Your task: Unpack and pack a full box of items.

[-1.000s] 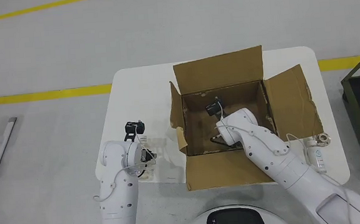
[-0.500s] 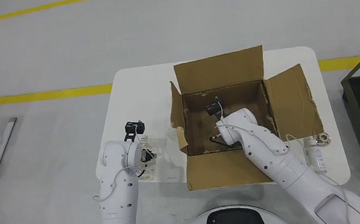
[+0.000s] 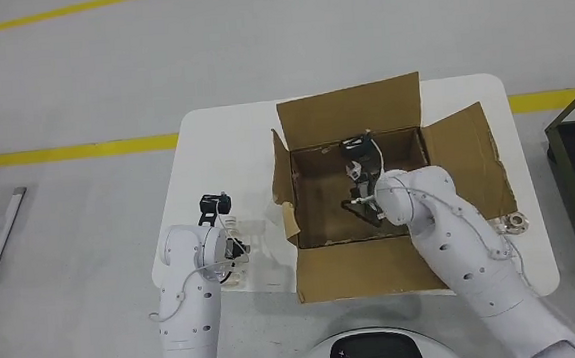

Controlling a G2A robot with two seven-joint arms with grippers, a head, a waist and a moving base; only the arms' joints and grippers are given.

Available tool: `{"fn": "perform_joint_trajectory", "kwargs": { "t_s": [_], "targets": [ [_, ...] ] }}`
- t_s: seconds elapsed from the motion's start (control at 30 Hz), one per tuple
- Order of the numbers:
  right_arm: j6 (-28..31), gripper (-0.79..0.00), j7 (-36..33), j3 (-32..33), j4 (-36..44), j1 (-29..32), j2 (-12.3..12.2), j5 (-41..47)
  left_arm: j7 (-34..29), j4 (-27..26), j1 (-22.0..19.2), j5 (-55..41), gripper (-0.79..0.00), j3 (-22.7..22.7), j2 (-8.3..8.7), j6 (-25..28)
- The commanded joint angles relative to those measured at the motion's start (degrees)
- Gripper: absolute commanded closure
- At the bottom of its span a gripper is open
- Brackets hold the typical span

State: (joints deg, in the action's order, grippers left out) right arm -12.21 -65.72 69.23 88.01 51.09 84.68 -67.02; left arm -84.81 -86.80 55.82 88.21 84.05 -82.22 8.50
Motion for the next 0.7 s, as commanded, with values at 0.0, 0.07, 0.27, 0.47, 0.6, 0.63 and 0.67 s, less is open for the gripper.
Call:
{"fn": "perform_joint_trajectory", "kwargs": {
  "t_s": [0.0, 0.07, 0.27, 0.47, 0.6, 0.63, 0.67],
  "targets": [
    [2.85, 0.0, 3.95, 4.85, 4.92, 3.48, -0.35, 8.49, 0.0, 0.0, 0.0, 0.0, -0.785, 0.0, 0.0, 0.0],
    [6.12, 0.0, 7.09, 8.89, 8.22, 6.62, -0.67, 15.69, 0.0, 0.0, 0.0, 0.0, -0.785, 0.0, 0.0, 0.0],
    [17.67, 0.0, 12.36, 18.06, 10.93, 13.31, -1.32, 39.13, 0.0, 0.0, 0.0, 0.0, -0.785, 0.0, 0.0, 0.0],
    [21.92, 0.0, 12.69, 19.75, 8.07, 14.42, -1.9, 47.19, 0.0, 0.0, 0.0, 0.0, -0.785, 0.0, 0.0, 0.0],
    [21.92, 0.0, 12.69, 19.75, 8.07, 14.42, -1.9, 47.19, 0.0, 0.0, 0.0, 0.0, -0.785, 0.0, 0.0, 0.0],
    [21.92, 0.0, 12.69, 19.75, 8.07, 14.42, -1.9, 47.19, 0.0, 0.0, 0.0, 0.0, -0.785, 0.0, 0.0, 0.0],
    [21.92, 0.0, 12.69, 19.75, 8.07, 14.42, -1.9, 47.19, 0.0, 0.0, 0.0, 0.0, -0.785, 0.0, 0.0, 0.0]
  ]
}}
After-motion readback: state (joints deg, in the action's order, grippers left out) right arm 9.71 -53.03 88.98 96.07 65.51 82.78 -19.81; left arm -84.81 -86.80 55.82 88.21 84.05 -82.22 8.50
